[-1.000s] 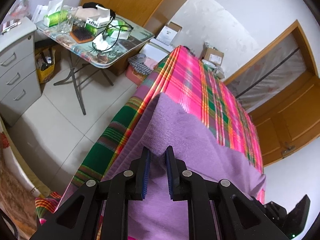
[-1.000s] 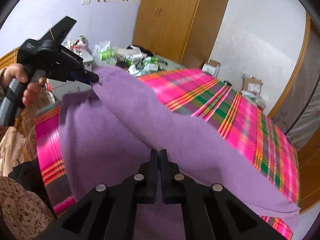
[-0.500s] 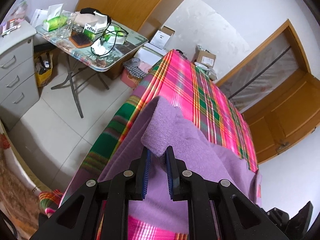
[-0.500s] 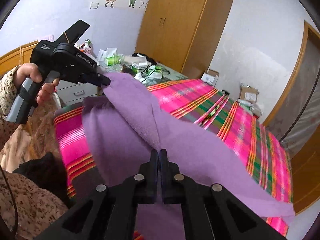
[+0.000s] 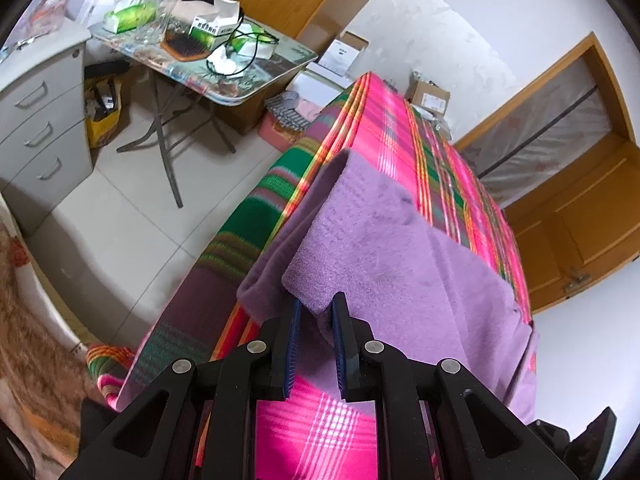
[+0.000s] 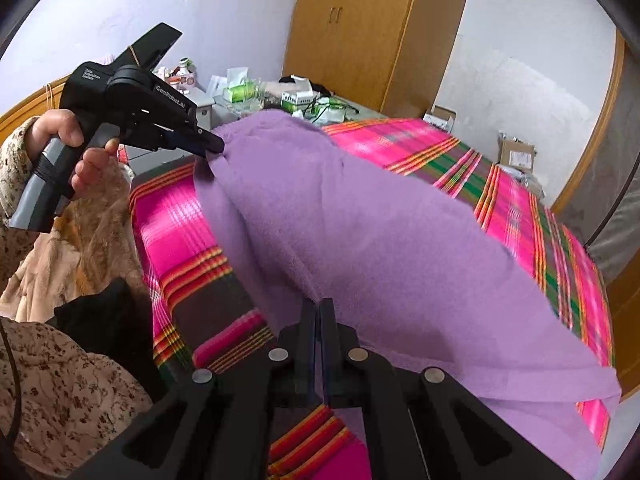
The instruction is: Fold clothes
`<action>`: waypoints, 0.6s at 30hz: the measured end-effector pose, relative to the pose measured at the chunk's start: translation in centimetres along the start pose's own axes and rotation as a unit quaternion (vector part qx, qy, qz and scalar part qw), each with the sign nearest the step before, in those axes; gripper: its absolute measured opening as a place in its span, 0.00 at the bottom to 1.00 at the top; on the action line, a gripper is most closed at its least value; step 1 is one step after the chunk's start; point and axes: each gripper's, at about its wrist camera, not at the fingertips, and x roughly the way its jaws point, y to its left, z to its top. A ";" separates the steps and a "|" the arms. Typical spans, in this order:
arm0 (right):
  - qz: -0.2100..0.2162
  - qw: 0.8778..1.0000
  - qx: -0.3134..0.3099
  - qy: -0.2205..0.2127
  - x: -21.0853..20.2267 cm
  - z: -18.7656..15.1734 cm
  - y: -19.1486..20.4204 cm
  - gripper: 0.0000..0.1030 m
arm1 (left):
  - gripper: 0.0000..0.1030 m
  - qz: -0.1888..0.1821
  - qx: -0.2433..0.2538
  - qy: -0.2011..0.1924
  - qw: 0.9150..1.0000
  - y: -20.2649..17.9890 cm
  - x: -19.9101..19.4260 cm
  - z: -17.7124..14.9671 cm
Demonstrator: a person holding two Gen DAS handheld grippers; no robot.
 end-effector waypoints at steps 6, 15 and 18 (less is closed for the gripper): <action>0.007 1.000 0.012 0.014 1.0 -1.0 0.1 0.02 | 0.15 -0.003 -0.012 0.002 1.000 0.7 0.3 -0.8; -0.010 0.999 0.026 -0.022 -0.6 -0.4 0.3 0.02 | 0.15 -0.010 -0.011 -0.014 1.000 0.3 -0.8 -0.7; -0.004 0.998 0.029 -0.048 -2.2 0.3 0.4 0.02 | 0.15 -0.012 0.002 -0.030 0.999 -0.4 -1.8 -0.3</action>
